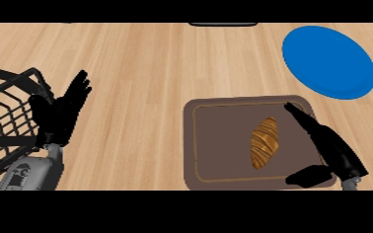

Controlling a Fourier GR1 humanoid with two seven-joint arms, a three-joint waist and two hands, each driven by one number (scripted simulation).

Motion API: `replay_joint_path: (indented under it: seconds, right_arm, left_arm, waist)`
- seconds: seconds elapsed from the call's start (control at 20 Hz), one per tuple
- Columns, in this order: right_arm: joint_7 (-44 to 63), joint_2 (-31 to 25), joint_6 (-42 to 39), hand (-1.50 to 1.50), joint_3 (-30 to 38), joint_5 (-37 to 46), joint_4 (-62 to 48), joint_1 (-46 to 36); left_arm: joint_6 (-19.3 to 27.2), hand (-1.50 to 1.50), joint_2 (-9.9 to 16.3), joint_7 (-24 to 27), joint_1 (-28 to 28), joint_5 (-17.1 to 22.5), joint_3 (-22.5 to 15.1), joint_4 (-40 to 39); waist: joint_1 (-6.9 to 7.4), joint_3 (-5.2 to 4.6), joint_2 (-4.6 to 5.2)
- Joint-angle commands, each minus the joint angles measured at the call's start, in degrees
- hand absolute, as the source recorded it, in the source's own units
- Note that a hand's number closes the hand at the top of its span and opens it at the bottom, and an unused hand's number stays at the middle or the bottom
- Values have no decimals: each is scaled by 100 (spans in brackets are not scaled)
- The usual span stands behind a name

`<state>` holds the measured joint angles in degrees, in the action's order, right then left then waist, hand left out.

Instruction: Pick the croissant from the tray and place it in the plate

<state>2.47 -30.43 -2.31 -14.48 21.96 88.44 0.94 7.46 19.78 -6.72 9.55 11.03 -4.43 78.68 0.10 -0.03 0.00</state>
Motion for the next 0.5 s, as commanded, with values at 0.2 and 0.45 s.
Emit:
replay_joint_path:
  seconds: [0.2, 0.45]
  right_arm:
    - [477, 305, -673, -150, -39, 542, -204, -304]
    - [746, 722, -863, -150, 69, 932, -150, -367]
  left_arm:
    - [-89, 0, -70, -413, 22, -195, 229, 420]
    - [-281, 0, -417, 101, -52, -475, 330, -141]
  waist:
    - [0, 3, -5]
    - [-18, 2, -2]
